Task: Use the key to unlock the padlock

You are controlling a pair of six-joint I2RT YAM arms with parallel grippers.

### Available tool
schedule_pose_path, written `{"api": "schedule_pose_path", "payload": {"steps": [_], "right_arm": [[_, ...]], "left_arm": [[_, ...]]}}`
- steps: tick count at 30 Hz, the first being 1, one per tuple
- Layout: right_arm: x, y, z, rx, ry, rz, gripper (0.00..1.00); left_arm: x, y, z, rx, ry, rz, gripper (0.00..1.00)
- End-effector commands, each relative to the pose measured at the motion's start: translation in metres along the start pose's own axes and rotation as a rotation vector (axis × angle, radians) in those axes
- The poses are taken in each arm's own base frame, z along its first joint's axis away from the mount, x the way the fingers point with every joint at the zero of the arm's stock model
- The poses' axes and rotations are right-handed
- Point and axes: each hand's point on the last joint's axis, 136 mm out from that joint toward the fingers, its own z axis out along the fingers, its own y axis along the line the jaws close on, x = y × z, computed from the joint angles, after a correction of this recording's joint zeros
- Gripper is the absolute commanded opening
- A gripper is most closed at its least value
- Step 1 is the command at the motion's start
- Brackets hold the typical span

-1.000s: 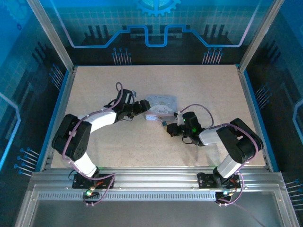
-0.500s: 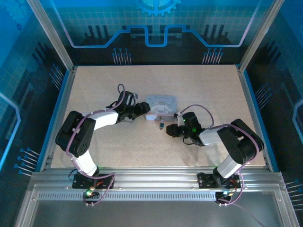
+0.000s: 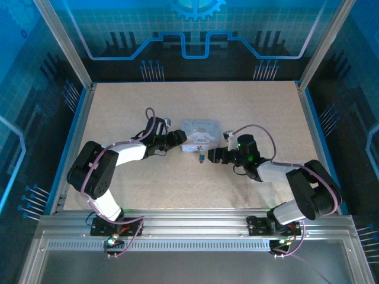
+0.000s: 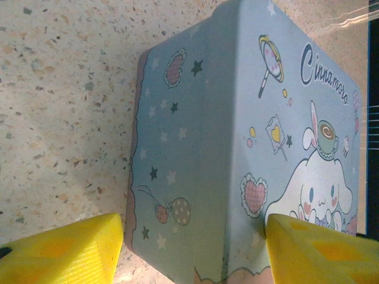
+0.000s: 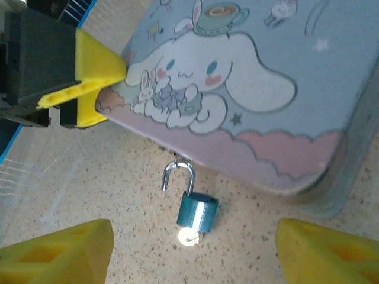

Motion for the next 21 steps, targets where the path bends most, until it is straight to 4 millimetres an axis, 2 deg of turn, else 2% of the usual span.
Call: {"api": "schedule_pose_path", "payload": {"steps": [1,13,21], "right_arm": [[-0.023,0.01,0.005,-0.066,-0.024,-0.014,0.75],[-0.04,0.005,0.029,-0.096,-0.002,-0.046,0.76],[-0.028,0.003,0.017,-0.127,-0.003,-0.022,0.76]], "left_arm": [[0.031,0.031,-0.003,-0.1,0.069,-0.046,0.65],[0.055,0.027,-0.018,-0.097,0.078,-0.04,0.65],[0.056,0.024,-0.022,-0.093,0.063,-0.042,0.66]]}}
